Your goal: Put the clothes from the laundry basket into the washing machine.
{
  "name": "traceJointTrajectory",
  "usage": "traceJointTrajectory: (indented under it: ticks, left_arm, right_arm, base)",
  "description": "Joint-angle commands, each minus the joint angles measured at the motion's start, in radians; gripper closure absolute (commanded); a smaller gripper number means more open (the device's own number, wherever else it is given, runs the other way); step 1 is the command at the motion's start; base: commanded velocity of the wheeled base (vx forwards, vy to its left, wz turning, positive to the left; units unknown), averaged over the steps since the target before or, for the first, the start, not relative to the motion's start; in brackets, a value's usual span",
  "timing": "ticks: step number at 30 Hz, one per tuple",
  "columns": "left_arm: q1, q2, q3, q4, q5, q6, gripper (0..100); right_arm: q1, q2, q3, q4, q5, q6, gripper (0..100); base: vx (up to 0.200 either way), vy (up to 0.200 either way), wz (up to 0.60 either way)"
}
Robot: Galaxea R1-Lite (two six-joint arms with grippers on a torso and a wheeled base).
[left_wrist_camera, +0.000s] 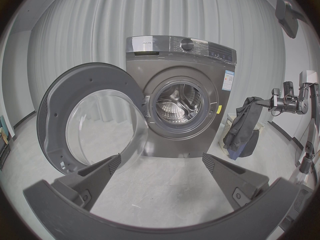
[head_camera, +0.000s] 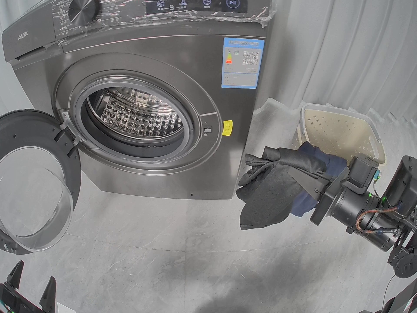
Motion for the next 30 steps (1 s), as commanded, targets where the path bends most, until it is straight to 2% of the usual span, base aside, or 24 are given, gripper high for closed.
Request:
traceJointTrajectory:
  ticks: [1,5,11,17,26,30]
  left_arm:
    - [0.0,-0.01,0.015,0.0,0.001,0.0,0]
    - [0.0,-0.01,0.015,0.0,0.001,0.0,0]
    - [0.0,-0.01,0.015,0.0,0.001,0.0,0]
    - [0.0,-0.01,0.015,0.0,0.001,0.0,0]
    - [0.0,-0.01,0.015,0.0,0.001,0.0,0]
    - [0.0,-0.01,0.015,0.0,0.001,0.0,0]
  right_arm:
    - [-0.001,0.001,-0.001,0.0,0.001,-0.001,100]
    - [-0.004,0.001,0.0,0.0,0.001,0.0,100]
    - [-0.006,0.0,-0.001,0.0,0.001,0.0,100]
    - [-0.006,0.001,0.002,0.0,0.001,0.0,100]
    - [-0.007,0.001,0.003,0.0,0.001,0.0,100]
    - [-0.007,0.001,0.003,0.0,0.003,0.006,100]
  base:
    - [0.0,0.2,0.0]
    - [0.0,0.2,0.0]
    - [0.0,0.0,0.0]
    - [-0.2,0.0,0.0]
    - [0.0,0.0,0.0]
    - [0.0,0.2,0.0]
